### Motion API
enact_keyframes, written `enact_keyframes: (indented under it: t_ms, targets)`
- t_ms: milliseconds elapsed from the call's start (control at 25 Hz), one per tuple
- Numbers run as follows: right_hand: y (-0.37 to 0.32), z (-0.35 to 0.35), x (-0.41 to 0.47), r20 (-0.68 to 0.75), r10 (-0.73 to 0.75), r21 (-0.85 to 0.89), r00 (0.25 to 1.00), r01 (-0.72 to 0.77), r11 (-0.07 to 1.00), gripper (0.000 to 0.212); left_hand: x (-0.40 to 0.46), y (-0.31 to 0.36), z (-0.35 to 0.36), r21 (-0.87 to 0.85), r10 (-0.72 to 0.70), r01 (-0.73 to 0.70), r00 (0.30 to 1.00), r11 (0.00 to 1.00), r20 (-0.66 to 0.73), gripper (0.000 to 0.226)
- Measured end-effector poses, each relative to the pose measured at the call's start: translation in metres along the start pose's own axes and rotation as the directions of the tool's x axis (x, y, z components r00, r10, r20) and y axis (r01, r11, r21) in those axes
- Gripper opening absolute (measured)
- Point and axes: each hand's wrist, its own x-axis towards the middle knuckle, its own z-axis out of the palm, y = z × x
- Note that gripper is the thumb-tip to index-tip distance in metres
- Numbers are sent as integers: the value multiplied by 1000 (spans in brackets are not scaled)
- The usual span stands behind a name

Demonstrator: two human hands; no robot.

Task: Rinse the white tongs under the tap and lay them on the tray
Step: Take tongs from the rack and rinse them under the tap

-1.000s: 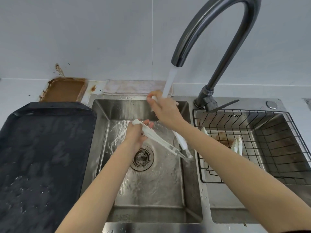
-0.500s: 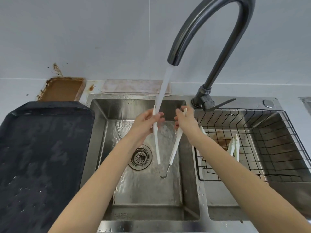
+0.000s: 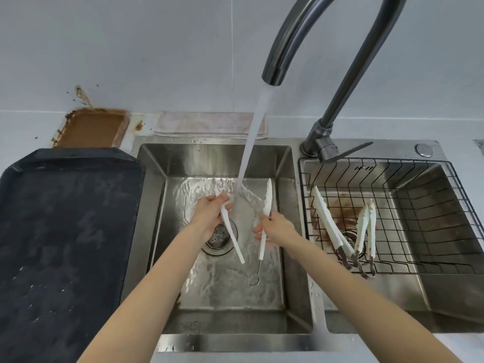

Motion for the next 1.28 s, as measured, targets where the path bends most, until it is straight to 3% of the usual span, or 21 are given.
enact_keyframes:
  t_ms: [120,200,360,600,720,880,1280]
  targets:
    - [14,8,8,26,41,-171,999,-36,985,44,5,-19,-7,48,-67,69,997,996,-40,15]
    - [22,15,16,37,90,-157,995,-83,984,44,8,-28,-10,84,-97,103,992,991,-76,14]
    - [32,25,34,22,165,-92,986,-162,982,41,15,-40,-11,223,-174,184,983,957,-65,40]
    - [50,36,52,41,264,14,964,-265,964,36,30,-56,-8,350,-233,228,972,908,-28,59]
    - [53,38,55,75,275,61,959,-280,958,39,36,-64,-7,314,-260,257,965,914,-33,59]
    - [59,39,58,98,265,43,959,-270,962,44,37,-71,-9,228,-287,283,958,932,-14,36]
    - [53,33,45,48,203,-43,978,-201,979,44,34,-73,-12,276,-309,297,951,914,-1,43]
